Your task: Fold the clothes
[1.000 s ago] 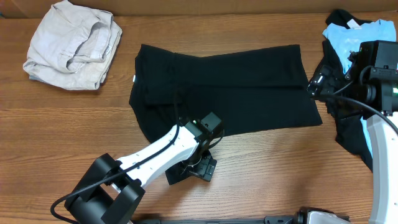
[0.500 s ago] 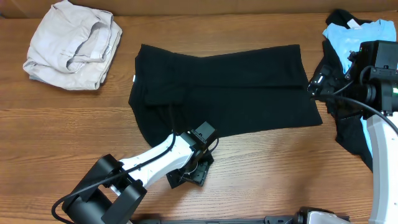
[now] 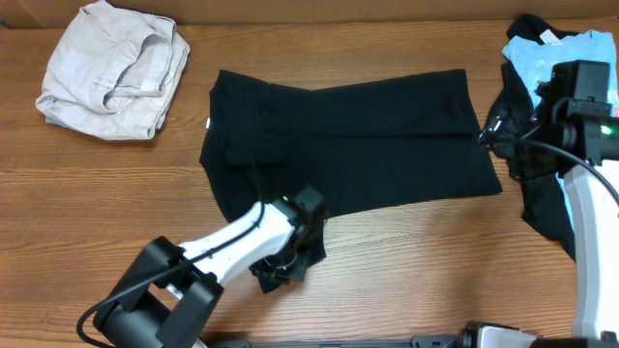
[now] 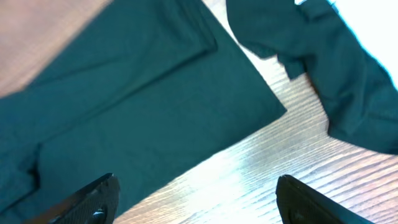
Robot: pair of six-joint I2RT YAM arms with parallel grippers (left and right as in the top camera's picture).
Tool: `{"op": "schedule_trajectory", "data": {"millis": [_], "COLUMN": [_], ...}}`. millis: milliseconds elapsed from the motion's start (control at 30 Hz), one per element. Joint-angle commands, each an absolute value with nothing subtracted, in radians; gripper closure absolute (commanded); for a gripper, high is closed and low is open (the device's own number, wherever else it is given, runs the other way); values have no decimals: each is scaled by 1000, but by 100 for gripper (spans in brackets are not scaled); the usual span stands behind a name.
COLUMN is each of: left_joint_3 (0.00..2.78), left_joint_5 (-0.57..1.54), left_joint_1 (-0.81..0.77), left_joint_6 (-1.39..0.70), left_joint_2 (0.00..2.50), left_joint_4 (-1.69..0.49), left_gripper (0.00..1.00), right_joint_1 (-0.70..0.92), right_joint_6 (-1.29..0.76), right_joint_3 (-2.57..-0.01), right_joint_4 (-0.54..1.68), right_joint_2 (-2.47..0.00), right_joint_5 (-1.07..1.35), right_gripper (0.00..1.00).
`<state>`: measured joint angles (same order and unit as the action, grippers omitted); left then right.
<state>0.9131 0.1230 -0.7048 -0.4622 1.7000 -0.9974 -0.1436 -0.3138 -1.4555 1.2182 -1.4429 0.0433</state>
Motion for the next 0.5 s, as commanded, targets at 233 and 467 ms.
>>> {"op": "schedule_trajectory", "data": {"millis": [233,467], "left_joint_3": [1170,1181], "left_joint_5": [116,116], "left_joint_1": [-558,-558], "left_joint_6": [-342,-343], "left_joint_2": [1693,1693], "left_joint_4": [-1176,-1180], "left_gripper": [96,96], "right_joint_1": [-147,-148], "right_joint_6": [-346,-391], "right_joint_3": [-1305,-1192], "right_joint_4": [1045,918], "right_joint_2": [-1599,-1693], "right_joint_5": [27,-14], "right_gripper": [44,43]}}
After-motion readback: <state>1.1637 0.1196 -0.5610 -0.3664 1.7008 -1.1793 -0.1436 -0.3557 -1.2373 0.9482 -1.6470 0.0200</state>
